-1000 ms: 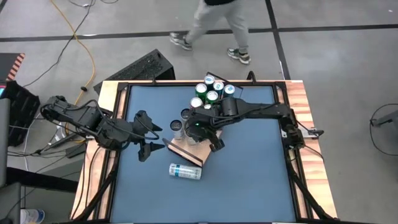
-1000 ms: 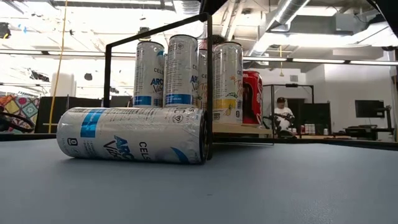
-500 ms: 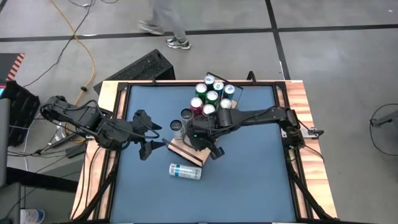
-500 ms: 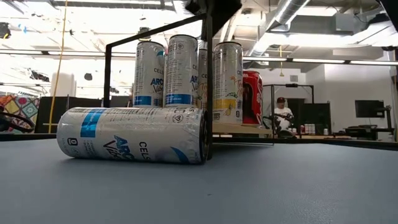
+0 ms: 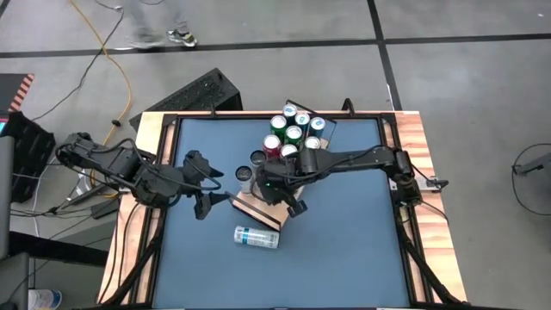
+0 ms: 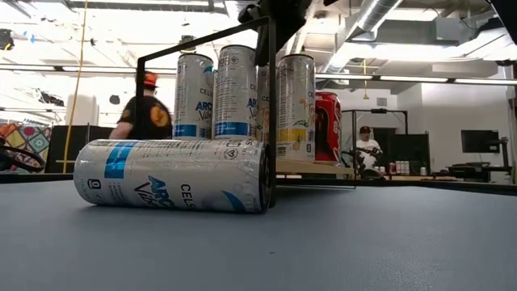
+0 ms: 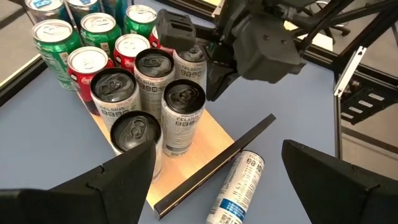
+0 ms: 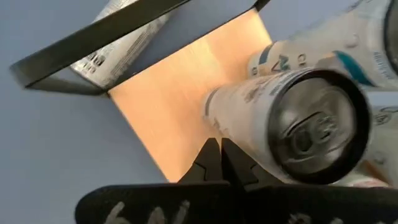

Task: Place canned beverage on shelf
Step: Put left white blue soda can on the shelf aligned with the other white blue soda can

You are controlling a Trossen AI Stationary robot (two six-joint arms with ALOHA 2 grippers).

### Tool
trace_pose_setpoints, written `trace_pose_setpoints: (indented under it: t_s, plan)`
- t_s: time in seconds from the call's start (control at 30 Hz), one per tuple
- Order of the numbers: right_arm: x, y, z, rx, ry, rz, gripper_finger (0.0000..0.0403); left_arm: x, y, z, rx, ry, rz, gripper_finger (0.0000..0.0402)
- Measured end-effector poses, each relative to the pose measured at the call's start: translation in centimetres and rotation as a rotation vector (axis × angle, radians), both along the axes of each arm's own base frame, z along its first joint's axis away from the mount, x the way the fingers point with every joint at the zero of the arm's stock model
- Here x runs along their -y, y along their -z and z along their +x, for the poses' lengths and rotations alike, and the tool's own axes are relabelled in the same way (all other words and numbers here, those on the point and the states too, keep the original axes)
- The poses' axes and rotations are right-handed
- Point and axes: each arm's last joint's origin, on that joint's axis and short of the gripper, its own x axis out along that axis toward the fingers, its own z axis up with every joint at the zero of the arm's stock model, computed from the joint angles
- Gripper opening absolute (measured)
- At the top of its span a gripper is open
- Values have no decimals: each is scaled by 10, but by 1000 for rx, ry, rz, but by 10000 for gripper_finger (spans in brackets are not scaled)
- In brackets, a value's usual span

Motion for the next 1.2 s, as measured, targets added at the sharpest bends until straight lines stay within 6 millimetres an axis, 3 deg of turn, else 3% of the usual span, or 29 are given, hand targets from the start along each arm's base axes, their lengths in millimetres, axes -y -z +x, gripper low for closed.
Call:
trace_pose_setpoints:
  t_s: [0.33, 0.57, 0.73, 1.2]
  plan:
    - [-4, -4, 8, 90, -34, -6, 0, 0, 0, 0, 1, -5, 0, 334]
    - [-10, -9, -8, 10, -39, -55, 0, 0, 0, 0, -1, -3, 4, 334]
    - [-1, -8, -8, -1, -10, -148, 0, 0, 0, 0, 0, -6, 4, 334]
    - [19, -11, -1, 59, 40, -139, 0, 0, 0, 0, 5, -20, -16, 334]
